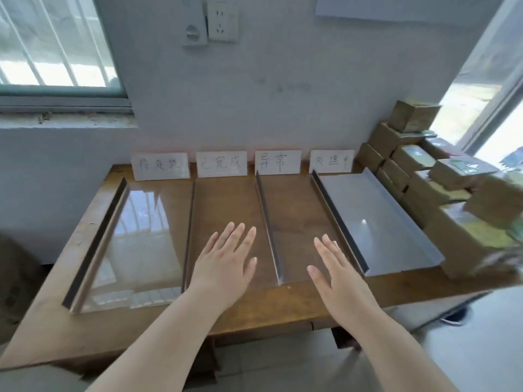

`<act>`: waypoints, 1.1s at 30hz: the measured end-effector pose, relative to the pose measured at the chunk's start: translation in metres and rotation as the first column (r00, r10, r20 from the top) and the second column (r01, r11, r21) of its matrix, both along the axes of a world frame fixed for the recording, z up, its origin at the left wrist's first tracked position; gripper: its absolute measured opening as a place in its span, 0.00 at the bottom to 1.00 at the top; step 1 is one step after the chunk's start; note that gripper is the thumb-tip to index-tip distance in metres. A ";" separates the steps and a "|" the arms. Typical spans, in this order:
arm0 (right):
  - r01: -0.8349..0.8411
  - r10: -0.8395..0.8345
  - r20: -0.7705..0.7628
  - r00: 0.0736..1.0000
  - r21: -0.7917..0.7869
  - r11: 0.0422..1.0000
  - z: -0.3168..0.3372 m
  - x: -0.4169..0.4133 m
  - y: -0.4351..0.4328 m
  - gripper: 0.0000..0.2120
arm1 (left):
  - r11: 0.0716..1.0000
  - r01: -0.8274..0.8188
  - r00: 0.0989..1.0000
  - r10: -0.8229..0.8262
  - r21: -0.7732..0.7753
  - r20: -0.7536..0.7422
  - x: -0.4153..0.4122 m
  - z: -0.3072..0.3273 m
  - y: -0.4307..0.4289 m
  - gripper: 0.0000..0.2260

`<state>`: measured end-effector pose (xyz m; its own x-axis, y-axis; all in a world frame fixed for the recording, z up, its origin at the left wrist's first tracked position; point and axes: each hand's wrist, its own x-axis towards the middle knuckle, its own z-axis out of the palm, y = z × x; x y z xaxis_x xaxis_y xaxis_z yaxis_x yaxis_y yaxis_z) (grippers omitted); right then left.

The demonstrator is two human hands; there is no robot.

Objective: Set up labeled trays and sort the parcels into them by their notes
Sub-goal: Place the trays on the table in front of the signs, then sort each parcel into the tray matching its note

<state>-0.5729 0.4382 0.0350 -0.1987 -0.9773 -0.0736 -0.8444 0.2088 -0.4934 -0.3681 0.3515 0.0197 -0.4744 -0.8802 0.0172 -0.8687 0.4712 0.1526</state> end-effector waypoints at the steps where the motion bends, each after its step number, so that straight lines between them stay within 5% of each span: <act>1: 0.019 -0.019 0.003 1.000 0.002 1.000 0.002 -0.011 0.012 0.29 | 1.000 0.015 1.000 -0.015 -0.007 -0.007 -0.012 0.003 0.008 0.26; 12: 0.122 -0.119 0.052 0.992 -0.067 0.990 0.015 -0.092 0.051 0.29 | 0.981 0.191 0.980 -0.192 -0.014 -0.055 -0.122 0.010 0.019 0.26; 24: 0.237 -0.273 -0.149 0.951 -0.220 0.946 0.069 -0.222 -0.001 0.30 | 0.922 0.383 0.908 -0.387 -0.051 -0.159 -0.280 0.023 -0.060 0.27; 33: 0.306 -0.366 -0.075 0.927 -0.409 0.859 0.075 -0.300 -0.002 0.30 | 0.868 0.496 0.844 -0.490 -0.030 -0.218 -0.359 0.034 -0.060 0.27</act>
